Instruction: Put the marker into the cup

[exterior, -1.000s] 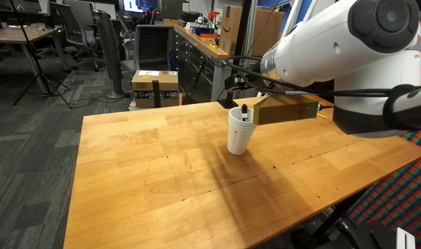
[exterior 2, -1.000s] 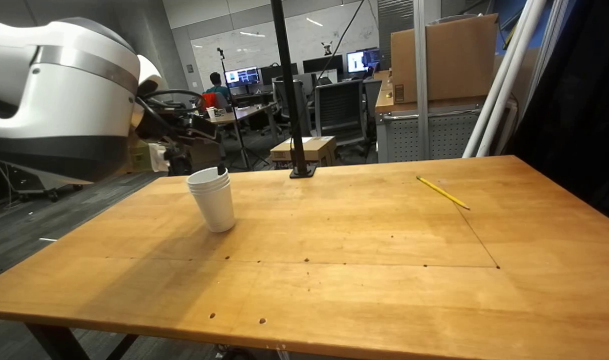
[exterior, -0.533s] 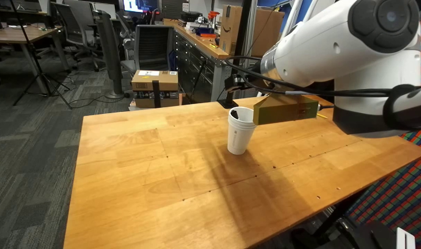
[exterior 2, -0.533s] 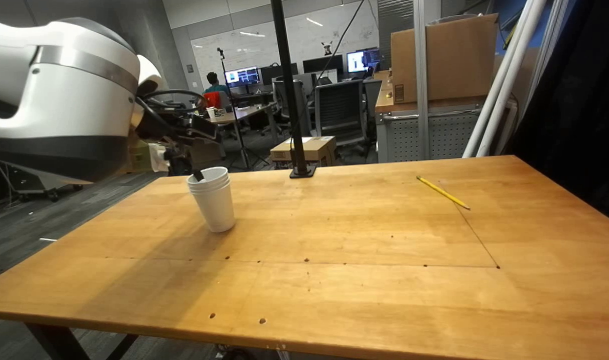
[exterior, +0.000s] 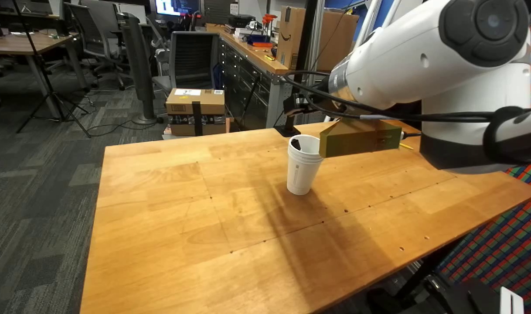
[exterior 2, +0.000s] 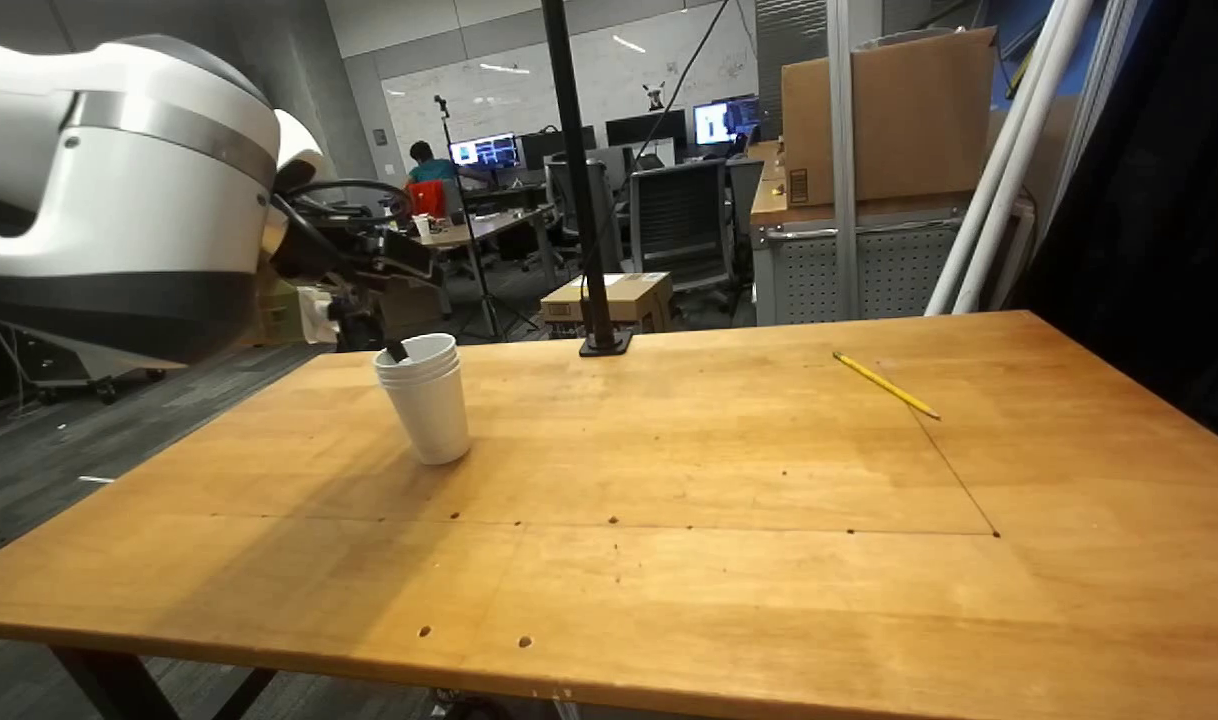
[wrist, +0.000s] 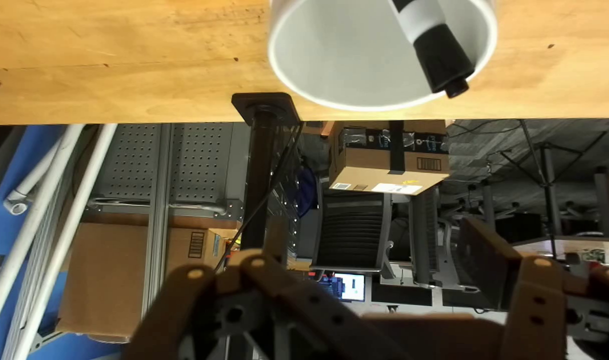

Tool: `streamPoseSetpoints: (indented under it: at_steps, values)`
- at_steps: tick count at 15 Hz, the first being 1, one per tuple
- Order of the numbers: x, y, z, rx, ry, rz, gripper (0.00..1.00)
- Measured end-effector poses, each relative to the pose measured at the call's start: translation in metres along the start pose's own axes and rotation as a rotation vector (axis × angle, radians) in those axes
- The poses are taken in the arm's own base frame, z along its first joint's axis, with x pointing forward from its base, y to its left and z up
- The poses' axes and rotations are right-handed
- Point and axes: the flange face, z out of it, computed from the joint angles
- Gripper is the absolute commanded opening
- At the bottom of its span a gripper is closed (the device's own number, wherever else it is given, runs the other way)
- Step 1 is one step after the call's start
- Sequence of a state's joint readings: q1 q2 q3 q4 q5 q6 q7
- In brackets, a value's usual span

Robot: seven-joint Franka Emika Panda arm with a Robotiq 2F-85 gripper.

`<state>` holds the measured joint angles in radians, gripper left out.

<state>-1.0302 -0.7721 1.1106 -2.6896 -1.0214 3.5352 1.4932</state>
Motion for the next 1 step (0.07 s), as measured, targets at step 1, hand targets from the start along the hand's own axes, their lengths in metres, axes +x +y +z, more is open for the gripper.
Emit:
streamPoseSetpoints:
  at_steps: [1]
  values:
    - [0.0,0.0,0.0,0.0,0.0,0.0,0.87]
